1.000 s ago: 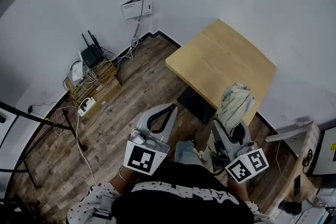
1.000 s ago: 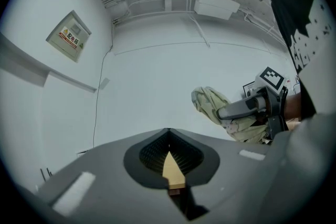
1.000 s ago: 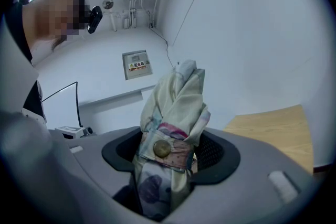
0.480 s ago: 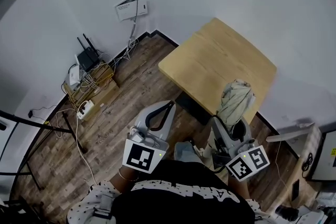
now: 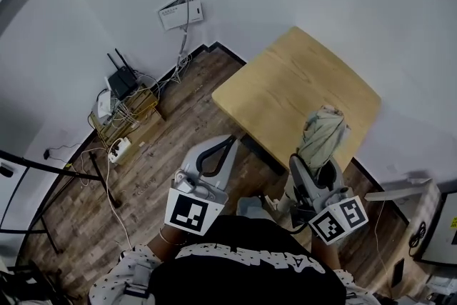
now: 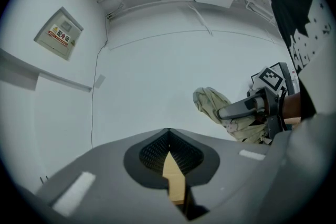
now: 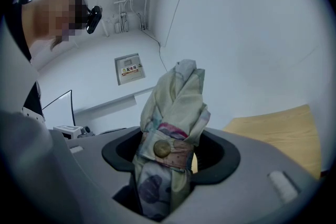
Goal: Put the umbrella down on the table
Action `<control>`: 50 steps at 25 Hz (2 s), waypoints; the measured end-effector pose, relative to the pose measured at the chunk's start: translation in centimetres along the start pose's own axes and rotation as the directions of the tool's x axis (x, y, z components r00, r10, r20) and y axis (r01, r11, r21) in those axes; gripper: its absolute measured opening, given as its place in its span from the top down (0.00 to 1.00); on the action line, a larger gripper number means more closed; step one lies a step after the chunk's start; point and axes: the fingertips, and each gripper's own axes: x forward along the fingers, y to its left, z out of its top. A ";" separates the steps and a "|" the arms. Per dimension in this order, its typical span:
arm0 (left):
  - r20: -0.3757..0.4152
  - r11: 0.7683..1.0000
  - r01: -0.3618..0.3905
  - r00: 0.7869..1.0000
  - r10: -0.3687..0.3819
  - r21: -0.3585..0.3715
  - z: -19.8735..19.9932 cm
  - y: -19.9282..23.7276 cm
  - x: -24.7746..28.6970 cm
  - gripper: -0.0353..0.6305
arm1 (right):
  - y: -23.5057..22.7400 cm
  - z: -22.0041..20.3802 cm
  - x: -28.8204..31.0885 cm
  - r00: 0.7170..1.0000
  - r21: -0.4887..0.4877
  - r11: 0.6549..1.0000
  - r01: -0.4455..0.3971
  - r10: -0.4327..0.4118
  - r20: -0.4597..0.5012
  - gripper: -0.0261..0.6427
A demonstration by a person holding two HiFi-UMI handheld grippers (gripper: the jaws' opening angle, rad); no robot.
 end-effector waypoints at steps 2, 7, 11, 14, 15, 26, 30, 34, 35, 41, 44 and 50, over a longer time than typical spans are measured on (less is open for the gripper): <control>-0.006 1.000 -0.017 1.000 0.017 0.009 0.2 0.4 0.5 0.95 | -0.4 0.1 0.7 1.000 0.006 1.000 -0.018 0.018 -0.002 0.53; -0.017 0.998 -0.055 0.998 0.055 0.015 0.7 1.1 1.8 0.95 | -1.3 1.1 2.3 0.998 0.011 0.998 -0.055 0.055 -0.010 0.53; -0.027 0.997 -0.074 0.997 0.074 0.014 0.7 1.3 2.9 0.95 | -2.3 1.7 2.9 0.997 0.013 0.997 -0.075 0.075 -0.007 0.53; -0.025 0.997 -0.079 0.997 0.080 0.019 0.6 1.5 3.9 0.95 | -3.4 1.7 3.8 0.997 0.017 0.997 -0.076 0.076 -0.017 0.53; -0.025 0.996 -0.082 0.996 0.082 0.017 0.6 1.6 4.1 0.95 | -3.8 1.7 4.1 0.997 0.016 0.997 -0.074 0.075 -0.022 0.53; -0.010 0.993 -0.115 0.993 0.115 0.021 1.2 1.8 6.1 0.95 | -5.5 3.1 5.0 0.995 -0.012 0.995 -0.101 0.101 -0.020 0.53; 0.003 0.992 -0.127 0.992 0.127 0.022 1.3 1.6 6.4 0.95 | -6.0 3.1 5.2 0.993 -0.013 0.993 -0.114 0.114 -0.016 0.53; -0.002 0.990 -0.141 0.990 0.141 0.023 1.5 1.4 6.8 0.95 | -6.4 3.3 5.3 0.991 -0.012 0.991 -0.131 0.131 -0.015 0.53; -0.006 0.989 -0.144 0.990 0.144 0.027 1.5 1.3 7.0 0.95 | -6.6 3.4 5.4 0.991 -0.010 0.991 -0.135 0.135 -0.015 0.53; -0.006 0.990 -0.139 0.990 0.140 0.025 1.1 1.1 6.9 0.95 | -6.7 3.0 5.0 0.990 -0.009 0.990 -0.137 0.137 -0.018 0.53; -0.014 0.991 -0.135 0.991 0.135 0.019 1.0 0.7 7.6 0.95 | -7.5 3.3 5.1 0.991 -0.009 0.992 -0.129 0.129 -0.018 0.53; -0.023 0.993 -0.113 0.993 0.113 0.023 1.1 0.3 8.7 0.95 | -8.4 3.6 4.5 0.994 -0.002 0.994 -0.107 0.107 -0.008 0.53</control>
